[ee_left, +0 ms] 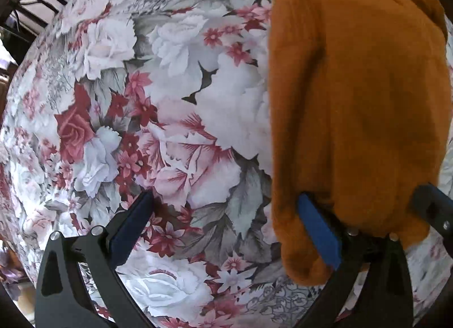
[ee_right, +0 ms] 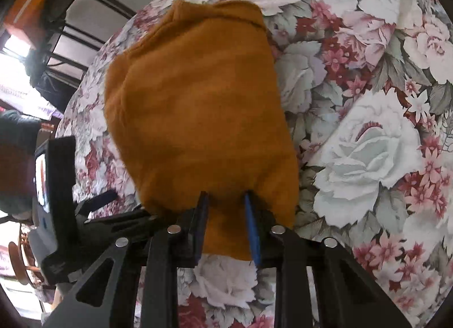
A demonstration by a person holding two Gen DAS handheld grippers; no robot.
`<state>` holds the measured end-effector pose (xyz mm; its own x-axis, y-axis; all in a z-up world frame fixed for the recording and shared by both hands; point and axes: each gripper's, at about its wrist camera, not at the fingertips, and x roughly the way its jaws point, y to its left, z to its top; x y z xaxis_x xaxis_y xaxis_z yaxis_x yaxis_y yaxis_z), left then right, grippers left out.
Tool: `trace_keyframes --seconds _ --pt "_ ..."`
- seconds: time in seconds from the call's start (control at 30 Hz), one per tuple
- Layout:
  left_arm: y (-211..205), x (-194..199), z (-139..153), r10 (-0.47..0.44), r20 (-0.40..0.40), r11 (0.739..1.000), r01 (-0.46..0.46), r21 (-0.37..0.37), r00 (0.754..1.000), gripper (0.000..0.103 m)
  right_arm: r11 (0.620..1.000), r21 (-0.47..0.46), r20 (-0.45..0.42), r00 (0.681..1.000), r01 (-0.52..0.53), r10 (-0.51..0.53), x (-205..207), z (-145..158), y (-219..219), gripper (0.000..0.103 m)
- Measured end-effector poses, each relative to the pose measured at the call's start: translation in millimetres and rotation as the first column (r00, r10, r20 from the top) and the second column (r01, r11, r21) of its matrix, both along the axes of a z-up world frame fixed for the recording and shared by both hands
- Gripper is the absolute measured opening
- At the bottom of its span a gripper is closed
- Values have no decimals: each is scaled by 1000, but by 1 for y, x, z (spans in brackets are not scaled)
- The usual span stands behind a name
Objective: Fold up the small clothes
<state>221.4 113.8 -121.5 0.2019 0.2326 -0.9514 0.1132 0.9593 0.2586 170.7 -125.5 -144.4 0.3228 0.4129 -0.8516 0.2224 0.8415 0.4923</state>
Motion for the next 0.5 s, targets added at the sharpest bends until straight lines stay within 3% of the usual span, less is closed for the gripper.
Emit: trace_keyframes --seconds 0.07,0.13,0.27,0.33,0.4,0.43,0.5 --pt "3 0 7 5 -2 1000 -5 -12 1000 99 998 53 -1 999 45 -45 0 6 -9 24" --pt "7 2 19 22 -1 999 -22 -39 1000 99 994 78 60 995 70 -75 -1 22 -15 25" --pt "14 2 69 58 135 990 -39 -135 989 98 984 90 196 965 157 -172 9 53 -42 25" --pt "13 -2 82 60 169 975 -21 -220 984 98 977 102 204 958 186 -203 18 54 -52 22" --pt "6 -2 73 26 109 952 8 -305 994 98 966 158 180 956 206 -233 31 44 -61 15" --pt "1 -2 66 12 82 950 14 -311 997 98 961 182 163 958 208 -238 38 37 -62 15" --pt "-10 -5 44 -26 13 967 28 -253 1000 99 964 166 138 963 207 -230 50 22 -62 13"
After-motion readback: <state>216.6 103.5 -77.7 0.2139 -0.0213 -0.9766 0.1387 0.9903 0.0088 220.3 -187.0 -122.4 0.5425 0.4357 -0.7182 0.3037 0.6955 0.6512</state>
